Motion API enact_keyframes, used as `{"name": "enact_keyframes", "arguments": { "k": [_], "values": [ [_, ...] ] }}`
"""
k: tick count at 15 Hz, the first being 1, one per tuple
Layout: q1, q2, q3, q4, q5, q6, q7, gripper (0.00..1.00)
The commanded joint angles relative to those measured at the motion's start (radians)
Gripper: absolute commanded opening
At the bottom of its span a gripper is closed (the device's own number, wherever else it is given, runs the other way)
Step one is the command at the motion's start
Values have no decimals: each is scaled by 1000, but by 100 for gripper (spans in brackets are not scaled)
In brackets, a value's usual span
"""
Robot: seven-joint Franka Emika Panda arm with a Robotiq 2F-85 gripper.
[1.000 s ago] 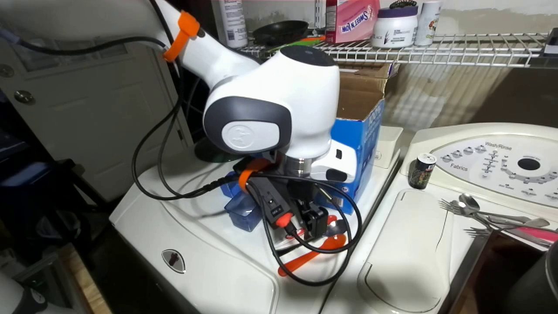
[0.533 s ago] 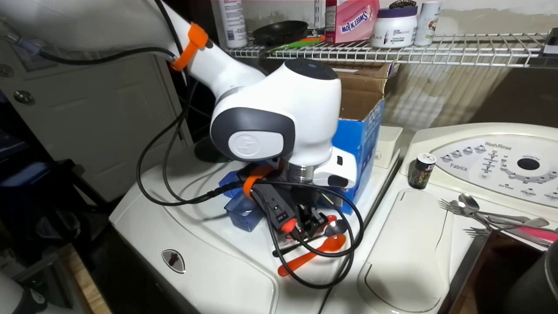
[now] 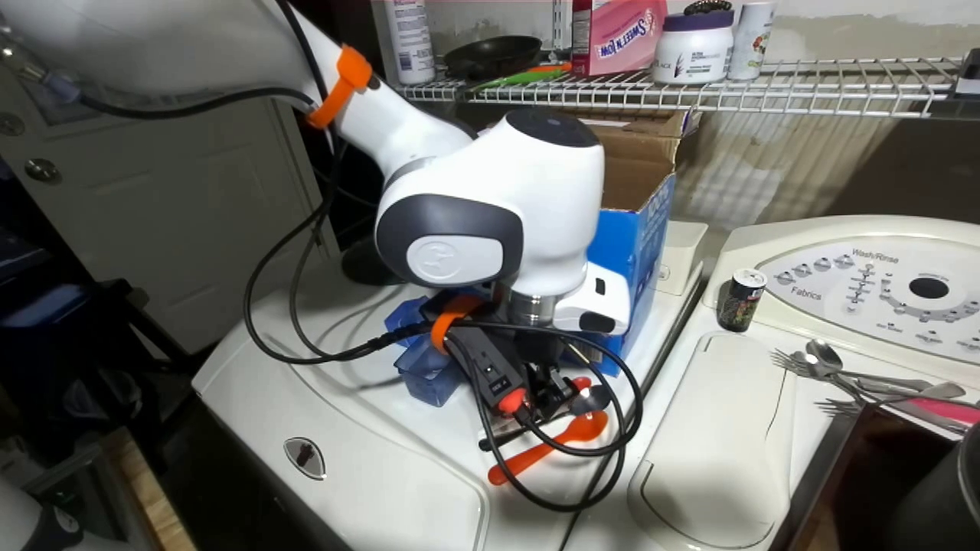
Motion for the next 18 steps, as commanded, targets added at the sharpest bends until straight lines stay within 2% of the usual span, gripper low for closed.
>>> {"name": "enact_keyframes", "arguments": {
  "k": [1, 2, 3, 4, 5, 7, 8, 9, 10, 13, 14, 18],
  "values": [
    [-25, 29, 18, 32, 26, -4, -24, 87],
    [-27, 31, 18, 33, 26, -4, -23, 93],
    [-30, 34, 19, 35, 27, -5, -24, 70],
    [-31, 37, 20, 36, 27, -6, -24, 55],
    [-33, 38, 20, 38, 27, -6, -25, 53],
    [-32, 35, 20, 38, 22, -5, -20, 39],
    [-32, 32, 19, 38, 20, -3, -17, 82],
    [-32, 31, 19, 39, 19, -4, -16, 78],
    [-31, 30, 17, 39, 16, -4, -12, 79],
    [-29, 24, 17, 39, 13, -4, -11, 97],
    [-29, 24, 18, 41, 13, -3, -11, 100],
    [-26, 24, 22, 62, 10, -7, -12, 100]
  ]
}}
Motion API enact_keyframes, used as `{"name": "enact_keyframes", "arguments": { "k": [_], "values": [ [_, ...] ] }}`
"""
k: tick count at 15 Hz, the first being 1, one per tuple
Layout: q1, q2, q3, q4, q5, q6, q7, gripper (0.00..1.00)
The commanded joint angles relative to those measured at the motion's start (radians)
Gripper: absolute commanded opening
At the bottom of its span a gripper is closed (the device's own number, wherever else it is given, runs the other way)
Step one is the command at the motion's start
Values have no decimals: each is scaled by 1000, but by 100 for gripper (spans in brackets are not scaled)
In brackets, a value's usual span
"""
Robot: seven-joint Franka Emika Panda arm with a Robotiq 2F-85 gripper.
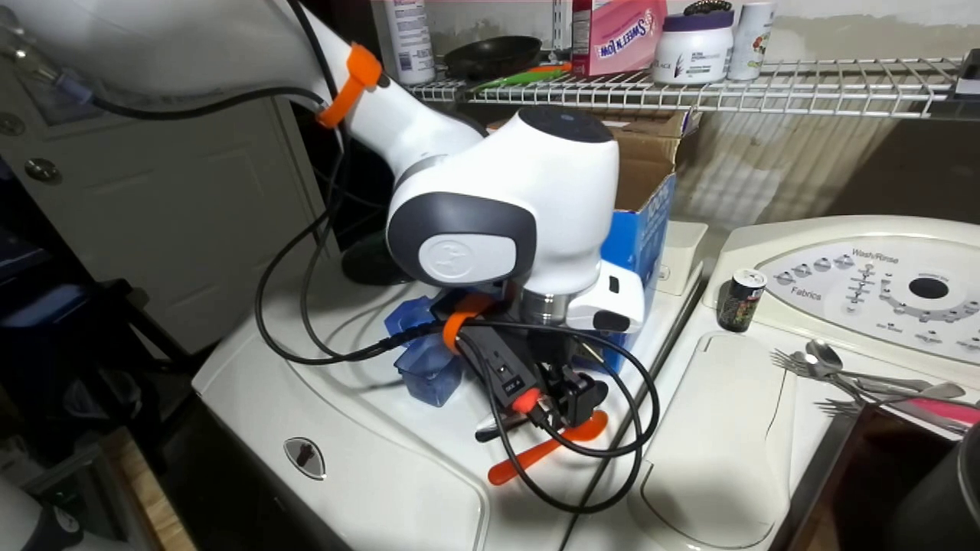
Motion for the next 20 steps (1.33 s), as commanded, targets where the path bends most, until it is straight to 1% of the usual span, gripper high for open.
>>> {"name": "enact_keyframes", "arguments": {
  "k": [1, 2, 4, 5, 6, 7, 9, 10, 11, 12, 14, 15, 16, 17, 18, 20],
  "values": [
    [-10, 8, 21, 35, 11, -9, -14, 100],
    [-10, 10, 24, 41, 14, -11, -16, 100],
    [-13, 19, 34, 55, 24, -22, -26, 95],
    [-15, 22, 39, 58, 28, -29, -32, 99],
    [-15, 24, 43, 59, 30, -32, -33, 98],
    [-17, 26, 47, 61, 35, -38, -37, 99],
    [-18, 29, 51, 62, 39, -51, -34, 92],
    [-19, 32, 51, 64, 40, -62, -29, 92],
    [-20, 35, 51, 64, 42, -69, -29, 90],
    [-21, 37, 51, 65, 44, -77, -29, 91],
    [-22, 43, 49, 68, 47, -93, -27, 86],
    [-24, 47, 50, 70, 49, -97, -28, 77],
    [-25, 51, 50, 74, 51, -102, -29, 76],
    [-26, 56, 50, 77, 52, -106, -28, 61],
    [-27, 59, 50, 80, 52, -111, -27, 52],
    [-28, 62, 49, 90, 48, -121, -24, 37]
  ]
}}
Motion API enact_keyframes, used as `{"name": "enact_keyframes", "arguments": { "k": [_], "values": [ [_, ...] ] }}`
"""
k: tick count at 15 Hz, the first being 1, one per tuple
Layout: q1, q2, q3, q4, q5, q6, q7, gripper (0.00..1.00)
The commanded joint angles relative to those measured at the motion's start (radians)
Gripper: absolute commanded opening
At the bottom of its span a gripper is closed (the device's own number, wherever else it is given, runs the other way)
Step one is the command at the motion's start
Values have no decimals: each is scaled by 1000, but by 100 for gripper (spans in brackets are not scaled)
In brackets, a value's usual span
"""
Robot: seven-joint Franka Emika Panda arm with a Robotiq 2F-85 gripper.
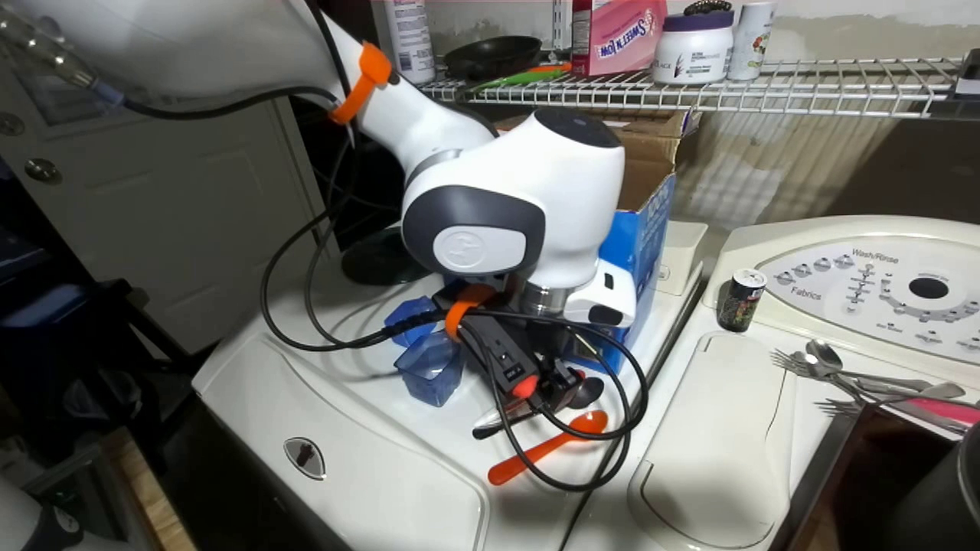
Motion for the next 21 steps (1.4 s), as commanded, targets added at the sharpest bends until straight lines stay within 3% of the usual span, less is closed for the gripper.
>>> {"name": "enact_keyframes", "arguments": {
  "k": [1, 5, 15, 21],
  "values": [
    [-18, 30, 11, 45, 27, -42, -21, 31],
    [-20, 23, 5, 42, 18, -47, -10, 2],
    [-10, -75, -18, -7, -22, -59, 10, 4],
    [21, -189, -50, -5, -117, -151, 52, 4]
  ]
}}
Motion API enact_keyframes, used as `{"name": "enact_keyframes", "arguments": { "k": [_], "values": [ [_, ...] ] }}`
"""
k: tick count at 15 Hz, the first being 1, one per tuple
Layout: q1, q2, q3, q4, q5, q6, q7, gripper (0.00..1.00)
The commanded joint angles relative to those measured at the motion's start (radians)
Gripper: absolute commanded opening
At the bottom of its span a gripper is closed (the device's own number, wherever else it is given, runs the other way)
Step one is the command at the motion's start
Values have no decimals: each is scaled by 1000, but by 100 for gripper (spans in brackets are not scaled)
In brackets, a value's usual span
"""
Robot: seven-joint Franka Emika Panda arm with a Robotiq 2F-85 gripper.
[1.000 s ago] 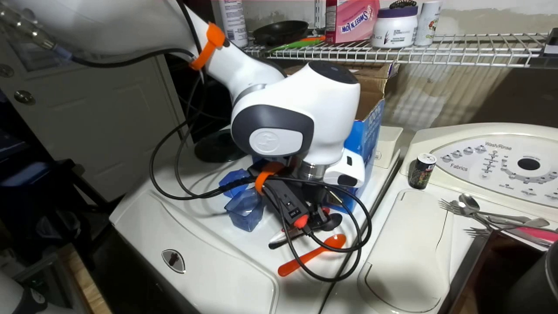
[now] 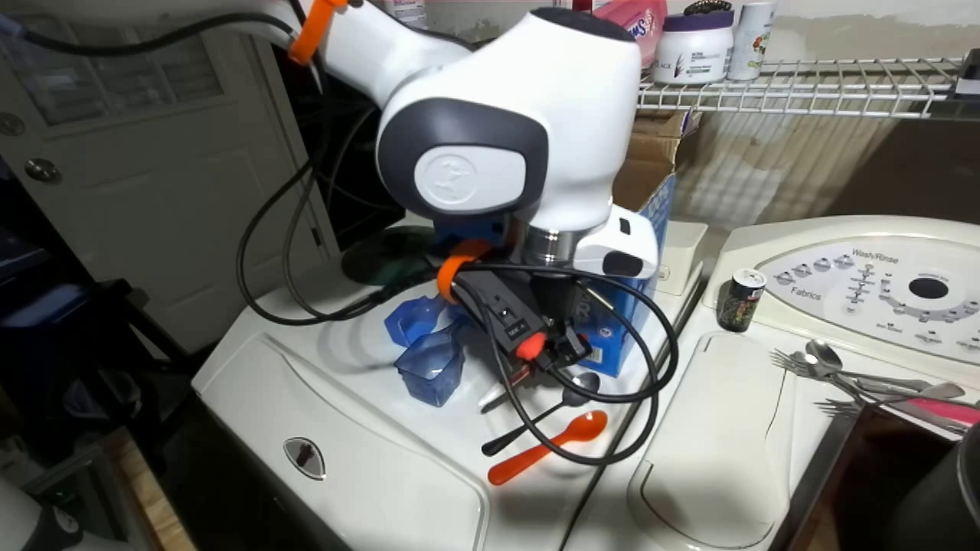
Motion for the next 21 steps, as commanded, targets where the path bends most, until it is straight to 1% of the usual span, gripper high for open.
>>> {"name": "enact_keyframes", "arguments": {
  "k": [1, 7, 9, 11, 13, 14, 16, 18, 21],
  "values": [
    [36, -94, -28, -13, -94, -96, 57, 4],
    [93, -206, -40, 43, -363, -340, 203, 4],
    [104, -233, -37, 76, -436, -421, 237, 4],
    [117, -246, -31, 134, -536, -527, 270, 4],
    [127, -237, -27, 201, -612, -610, 250, 4],
    [132, -221, -27, 239, -645, -654, 219, 4],
    [143, -189, -24, 315, -697, -736, 177, 4],
    [152, -143, -24, 398, -737, -810, 108, 4],
    [163, -57, -17, 509, -812, -854, -3, 4]
  ]
}}
